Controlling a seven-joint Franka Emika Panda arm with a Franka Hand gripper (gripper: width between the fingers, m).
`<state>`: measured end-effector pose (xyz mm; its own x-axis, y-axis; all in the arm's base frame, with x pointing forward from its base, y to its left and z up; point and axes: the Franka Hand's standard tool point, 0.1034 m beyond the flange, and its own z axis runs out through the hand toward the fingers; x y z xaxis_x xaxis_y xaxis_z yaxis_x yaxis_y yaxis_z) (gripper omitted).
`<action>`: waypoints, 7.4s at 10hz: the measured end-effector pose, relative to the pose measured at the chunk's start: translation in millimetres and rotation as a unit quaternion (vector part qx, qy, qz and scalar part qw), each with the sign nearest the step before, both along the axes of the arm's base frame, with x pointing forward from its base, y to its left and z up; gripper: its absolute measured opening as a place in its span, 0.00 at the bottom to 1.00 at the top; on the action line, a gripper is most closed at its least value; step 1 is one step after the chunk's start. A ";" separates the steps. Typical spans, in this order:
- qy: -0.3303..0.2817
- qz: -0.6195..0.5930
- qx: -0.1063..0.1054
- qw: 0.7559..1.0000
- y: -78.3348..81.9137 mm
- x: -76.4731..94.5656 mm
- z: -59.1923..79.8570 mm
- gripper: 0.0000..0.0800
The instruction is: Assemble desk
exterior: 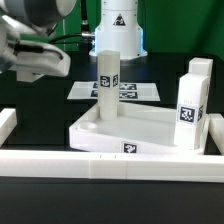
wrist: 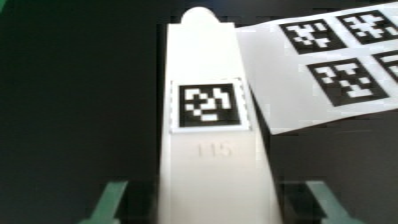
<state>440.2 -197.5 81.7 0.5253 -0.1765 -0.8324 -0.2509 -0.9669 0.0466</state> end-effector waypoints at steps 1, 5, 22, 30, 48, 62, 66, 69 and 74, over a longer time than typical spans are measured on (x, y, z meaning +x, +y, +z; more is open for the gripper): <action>-0.009 0.003 -0.003 1.000 -2.9 2.3 -2.8 0.36; -0.061 0.014 -0.019 0.998 -8.0 16.1 -6.3 0.36; -0.537 0.048 -0.150 0.829 33.7 95.5 50.8 0.36; -0.547 0.027 -0.147 0.824 58.5 127.3 68.4 0.36; -0.610 -0.029 -0.159 0.776 113.8 140.0 68.8 0.36; -0.636 0.005 -0.173 0.752 119.3 130.1 55.2 0.36; -0.635 0.007 -0.172 0.753 121.4 130.0 53.8 0.36; -0.635 0.007 -0.172 0.753 121.9 130.1 53.8 0.36; -0.636 0.007 -0.173 0.752 121.4 129.7 53.8 0.36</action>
Offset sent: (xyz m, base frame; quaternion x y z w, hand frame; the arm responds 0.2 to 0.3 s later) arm 0.0000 0.0000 0.0000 0.0000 0.0000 0.0000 1.0000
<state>569.9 -76.1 135.6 0.8616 -0.2531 0.4399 -0.2942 -0.9554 0.0265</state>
